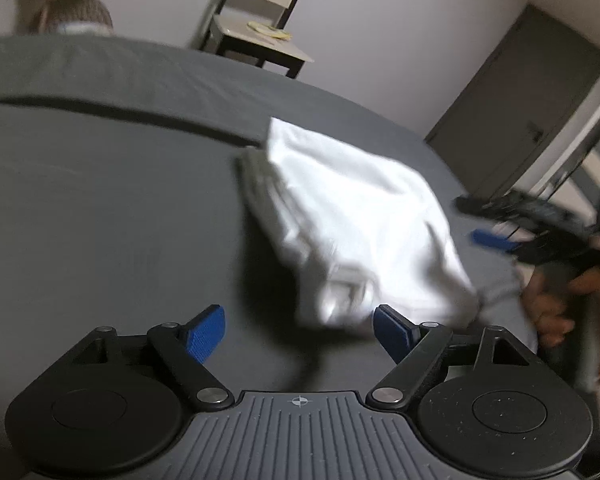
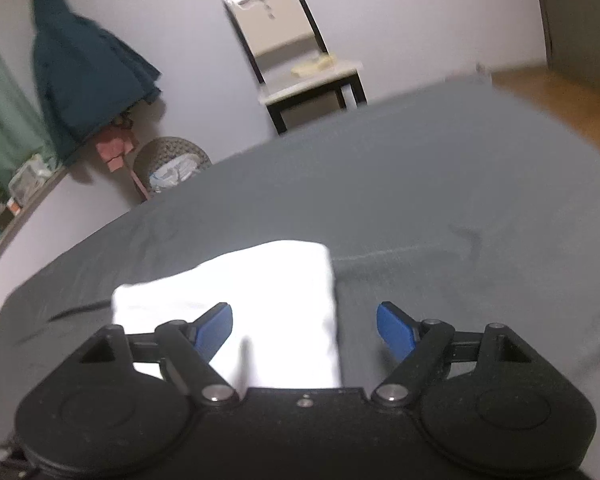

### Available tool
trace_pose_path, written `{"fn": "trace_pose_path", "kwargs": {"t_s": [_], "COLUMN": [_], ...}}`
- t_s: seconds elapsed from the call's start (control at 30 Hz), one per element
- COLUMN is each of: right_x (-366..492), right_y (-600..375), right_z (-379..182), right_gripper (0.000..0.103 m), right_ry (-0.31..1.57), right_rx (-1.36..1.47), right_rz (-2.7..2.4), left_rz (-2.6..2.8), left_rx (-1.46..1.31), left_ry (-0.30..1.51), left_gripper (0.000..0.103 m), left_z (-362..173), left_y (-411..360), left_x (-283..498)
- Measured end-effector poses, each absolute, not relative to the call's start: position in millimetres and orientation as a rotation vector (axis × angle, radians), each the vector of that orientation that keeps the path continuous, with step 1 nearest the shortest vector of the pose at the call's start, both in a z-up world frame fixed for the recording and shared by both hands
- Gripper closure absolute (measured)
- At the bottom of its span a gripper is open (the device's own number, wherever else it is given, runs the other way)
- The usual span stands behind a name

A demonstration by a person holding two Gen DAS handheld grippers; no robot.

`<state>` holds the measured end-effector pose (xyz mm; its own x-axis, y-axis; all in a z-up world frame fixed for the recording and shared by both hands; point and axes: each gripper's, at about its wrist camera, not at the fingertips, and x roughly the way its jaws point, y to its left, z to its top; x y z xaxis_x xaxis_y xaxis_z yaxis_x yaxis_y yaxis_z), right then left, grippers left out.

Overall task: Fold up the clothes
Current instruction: 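Place the folded shirt on the bed and open both grippers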

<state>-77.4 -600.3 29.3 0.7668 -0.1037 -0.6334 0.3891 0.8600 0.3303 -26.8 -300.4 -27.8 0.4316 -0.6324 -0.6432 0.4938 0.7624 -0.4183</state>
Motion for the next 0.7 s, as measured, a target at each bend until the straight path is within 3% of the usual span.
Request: {"fn": "trace_pose_path", "kwargs": {"t_s": [0.17, 0.3, 0.47, 0.7], "right_x": [-148, -196, -219, -222], "right_y": [-511, -453, -397, -364], "right_z": [57, 64, 74, 85], "right_gripper": [0.001, 0.0, 0.0, 0.0], "right_ry": [0.509, 0.416, 0.403, 0.471], "right_rx": [0.316, 0.302, 0.235, 0.214], "right_rz": [-0.285, -0.328, -0.368, -0.393], "left_rz": [-0.801, -0.789, -0.704, -0.508], "left_rx": [-0.142, -0.161, -0.228, -0.215], "left_ry": [0.785, 0.704, 0.609, 0.655], "left_gripper": [0.02, 0.004, 0.003, 0.003], "left_z": [-6, 9, 25, 50], "left_y": [-250, -225, -194, -201], "left_x": [-90, -128, -173, -190]}}
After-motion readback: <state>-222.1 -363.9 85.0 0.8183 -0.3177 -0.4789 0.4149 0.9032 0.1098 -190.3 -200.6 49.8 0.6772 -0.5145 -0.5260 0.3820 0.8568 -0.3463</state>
